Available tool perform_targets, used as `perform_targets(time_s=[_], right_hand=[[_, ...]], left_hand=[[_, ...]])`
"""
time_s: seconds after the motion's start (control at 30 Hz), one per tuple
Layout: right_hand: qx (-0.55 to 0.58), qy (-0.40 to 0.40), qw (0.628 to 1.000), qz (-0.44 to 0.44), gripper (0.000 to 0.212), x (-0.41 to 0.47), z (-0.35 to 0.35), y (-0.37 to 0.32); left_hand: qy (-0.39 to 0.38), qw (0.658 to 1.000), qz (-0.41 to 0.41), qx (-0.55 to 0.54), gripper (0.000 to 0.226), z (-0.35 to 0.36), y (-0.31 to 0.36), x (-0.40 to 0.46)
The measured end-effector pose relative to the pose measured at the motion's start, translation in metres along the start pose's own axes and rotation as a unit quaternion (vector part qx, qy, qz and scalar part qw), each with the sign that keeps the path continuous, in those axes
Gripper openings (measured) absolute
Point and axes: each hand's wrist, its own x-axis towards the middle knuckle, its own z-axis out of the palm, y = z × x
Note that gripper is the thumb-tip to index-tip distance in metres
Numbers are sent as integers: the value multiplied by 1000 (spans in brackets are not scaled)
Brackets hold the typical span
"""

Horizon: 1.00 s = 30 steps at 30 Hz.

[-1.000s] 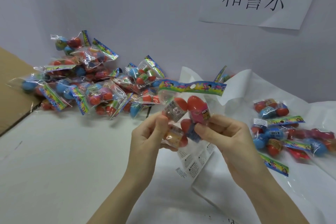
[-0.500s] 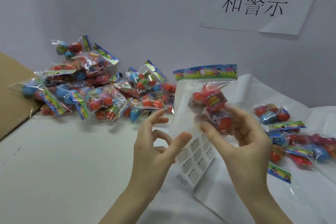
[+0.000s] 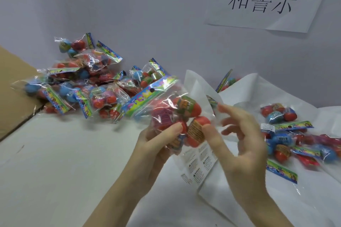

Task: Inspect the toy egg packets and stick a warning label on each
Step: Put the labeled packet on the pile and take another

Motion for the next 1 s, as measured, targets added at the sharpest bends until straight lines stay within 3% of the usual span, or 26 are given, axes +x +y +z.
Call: perform_targets(time_s=[0.07,0.17,0.23,0.33,0.47,0.6,0.7,0.9,1.0], right_hand=[[109,-101,978,148,38,8,-4,1],[178,-187,942,216,31,13,-8,2],[197,-177,939,222,34,14,-8,2],[213,-155,939,219,29,12,-7,2],[198,-124,948,218,27,8,-2,2],[209,-118,942,237,30,9,-1,-1],[193,-116,943,244,28,11,-3,-1],[73,-60,976,196,27,5,1,4],[75,-64,977,187,27,5,2,3]], left_hand=[[-7,1000,-2,4,23,0,-2,-1],[24,1000,2,14,47,-1,-4,-1],[31,999,16,31,55,-2,-6,0],[34,996,45,70,28,1,-3,-1],[74,992,37,94,20,-1,-4,3],[58,994,28,93,24,-3,-2,3],[50,994,27,90,15,-2,-3,2],[18,993,42,105,36,7,-9,0],[22,993,43,111,48,7,-10,-1]])
